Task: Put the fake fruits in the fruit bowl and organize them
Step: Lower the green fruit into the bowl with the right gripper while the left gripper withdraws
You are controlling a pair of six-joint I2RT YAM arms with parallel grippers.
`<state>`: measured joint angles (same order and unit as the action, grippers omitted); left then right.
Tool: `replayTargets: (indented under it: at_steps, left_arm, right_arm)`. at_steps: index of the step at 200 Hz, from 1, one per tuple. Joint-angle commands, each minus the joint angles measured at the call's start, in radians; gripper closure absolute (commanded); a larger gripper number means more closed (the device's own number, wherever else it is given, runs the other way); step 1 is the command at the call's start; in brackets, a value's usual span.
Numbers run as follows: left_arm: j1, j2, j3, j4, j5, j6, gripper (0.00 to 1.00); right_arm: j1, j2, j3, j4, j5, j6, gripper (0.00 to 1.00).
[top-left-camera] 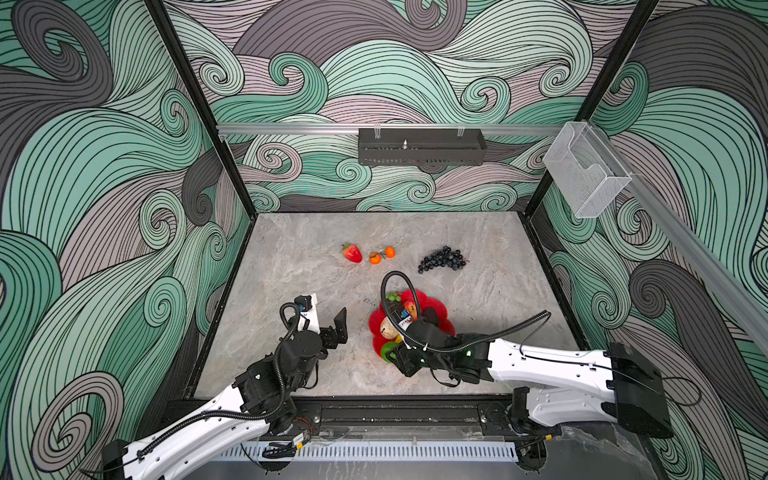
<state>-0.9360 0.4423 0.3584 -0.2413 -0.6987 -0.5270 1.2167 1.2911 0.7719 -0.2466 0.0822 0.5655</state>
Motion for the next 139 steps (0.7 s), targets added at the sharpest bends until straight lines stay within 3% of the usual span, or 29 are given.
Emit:
replayTargets:
  at_steps: [1, 139]
  left_arm:
    - [0.008, -0.016, -0.004, 0.004, -0.02, -0.008, 0.03]
    - [0.009, -0.114, -0.045, 0.008, 0.002, 0.007, 0.03]
  right_arm:
    - [0.004, 0.033, 0.04, -0.05, 0.043, 0.03, 0.62]
    - [0.007, 0.211, 0.197, -0.201, 0.085, 0.069, 0.61]
